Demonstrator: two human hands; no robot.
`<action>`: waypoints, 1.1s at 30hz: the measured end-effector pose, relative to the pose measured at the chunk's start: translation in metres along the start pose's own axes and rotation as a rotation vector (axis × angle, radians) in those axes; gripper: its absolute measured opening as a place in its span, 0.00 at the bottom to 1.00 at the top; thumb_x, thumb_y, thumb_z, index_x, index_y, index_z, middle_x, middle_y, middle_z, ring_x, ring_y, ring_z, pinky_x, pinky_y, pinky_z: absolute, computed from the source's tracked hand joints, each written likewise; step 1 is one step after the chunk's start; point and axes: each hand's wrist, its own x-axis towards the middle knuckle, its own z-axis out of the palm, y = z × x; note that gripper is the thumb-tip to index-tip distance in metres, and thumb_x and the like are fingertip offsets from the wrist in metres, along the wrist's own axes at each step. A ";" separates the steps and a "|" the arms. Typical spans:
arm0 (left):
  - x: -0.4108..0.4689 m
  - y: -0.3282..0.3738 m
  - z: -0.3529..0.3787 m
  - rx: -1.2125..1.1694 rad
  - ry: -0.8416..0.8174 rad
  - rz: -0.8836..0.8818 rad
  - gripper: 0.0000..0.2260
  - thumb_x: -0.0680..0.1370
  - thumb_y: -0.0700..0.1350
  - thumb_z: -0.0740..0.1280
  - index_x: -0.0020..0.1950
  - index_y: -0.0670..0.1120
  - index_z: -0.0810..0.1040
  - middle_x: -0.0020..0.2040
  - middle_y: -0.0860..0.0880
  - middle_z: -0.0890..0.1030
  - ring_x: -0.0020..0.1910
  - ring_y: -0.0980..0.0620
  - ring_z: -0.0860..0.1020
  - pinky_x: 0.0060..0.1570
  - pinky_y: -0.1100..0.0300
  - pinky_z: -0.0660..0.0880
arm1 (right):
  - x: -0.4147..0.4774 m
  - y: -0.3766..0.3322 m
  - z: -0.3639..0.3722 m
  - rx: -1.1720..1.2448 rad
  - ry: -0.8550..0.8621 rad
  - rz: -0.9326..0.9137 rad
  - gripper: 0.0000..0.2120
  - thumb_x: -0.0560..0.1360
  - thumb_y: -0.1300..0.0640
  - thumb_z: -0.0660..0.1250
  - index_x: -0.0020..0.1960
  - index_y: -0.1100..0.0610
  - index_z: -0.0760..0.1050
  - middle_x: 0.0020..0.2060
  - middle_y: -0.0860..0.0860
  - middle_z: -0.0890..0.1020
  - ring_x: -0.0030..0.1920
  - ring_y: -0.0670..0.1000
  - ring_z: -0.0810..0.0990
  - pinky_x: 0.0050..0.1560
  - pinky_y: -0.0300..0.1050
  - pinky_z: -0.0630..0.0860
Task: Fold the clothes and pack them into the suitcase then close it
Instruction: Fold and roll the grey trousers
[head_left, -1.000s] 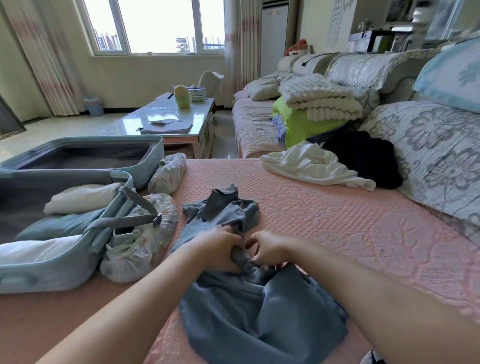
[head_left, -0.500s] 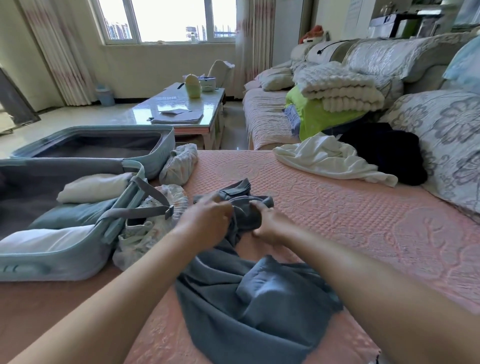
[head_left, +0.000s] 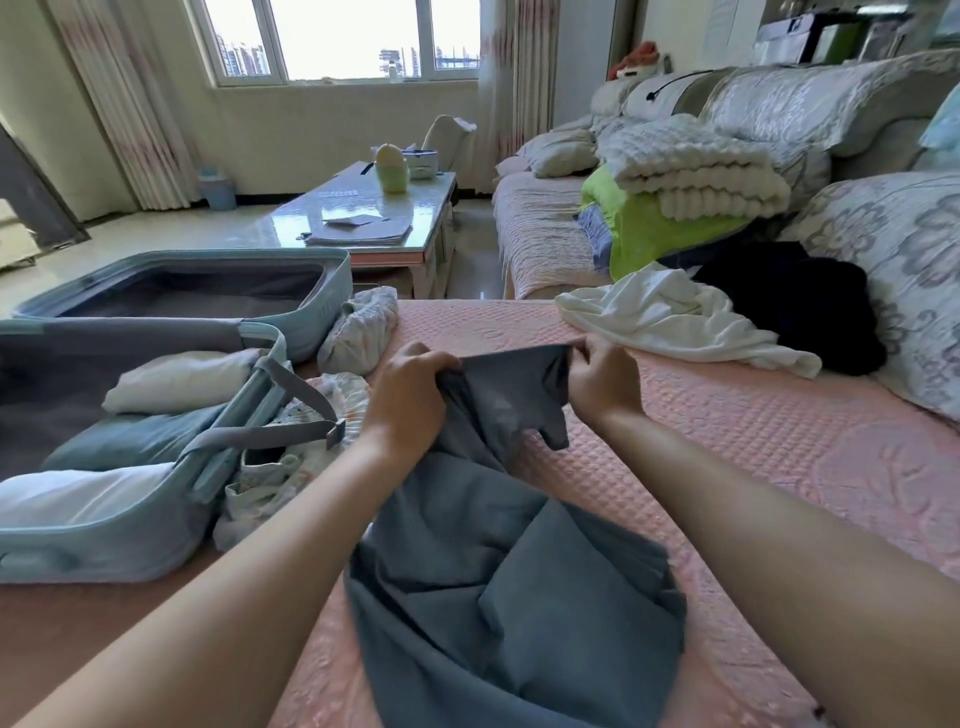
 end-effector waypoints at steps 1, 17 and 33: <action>0.004 -0.002 0.005 0.028 -0.037 -0.010 0.21 0.75 0.29 0.59 0.58 0.47 0.84 0.52 0.45 0.78 0.53 0.43 0.78 0.58 0.53 0.75 | 0.003 -0.005 0.000 0.114 -0.125 0.023 0.18 0.79 0.59 0.64 0.68 0.54 0.73 0.60 0.56 0.82 0.60 0.56 0.80 0.62 0.51 0.75; -0.053 0.021 0.020 0.086 -0.896 0.335 0.17 0.71 0.41 0.70 0.58 0.53 0.82 0.50 0.54 0.82 0.51 0.51 0.79 0.52 0.62 0.72 | -0.057 0.001 -0.011 -0.408 -0.954 0.053 0.13 0.74 0.53 0.70 0.57 0.56 0.78 0.40 0.52 0.82 0.37 0.53 0.82 0.36 0.47 0.80; -0.071 0.013 -0.080 0.571 -1.088 -0.060 0.11 0.75 0.45 0.65 0.52 0.47 0.85 0.46 0.49 0.84 0.40 0.51 0.77 0.41 0.60 0.74 | -0.103 -0.040 -0.016 -0.296 -1.012 0.140 0.10 0.80 0.53 0.65 0.53 0.58 0.80 0.41 0.52 0.86 0.29 0.50 0.80 0.27 0.37 0.69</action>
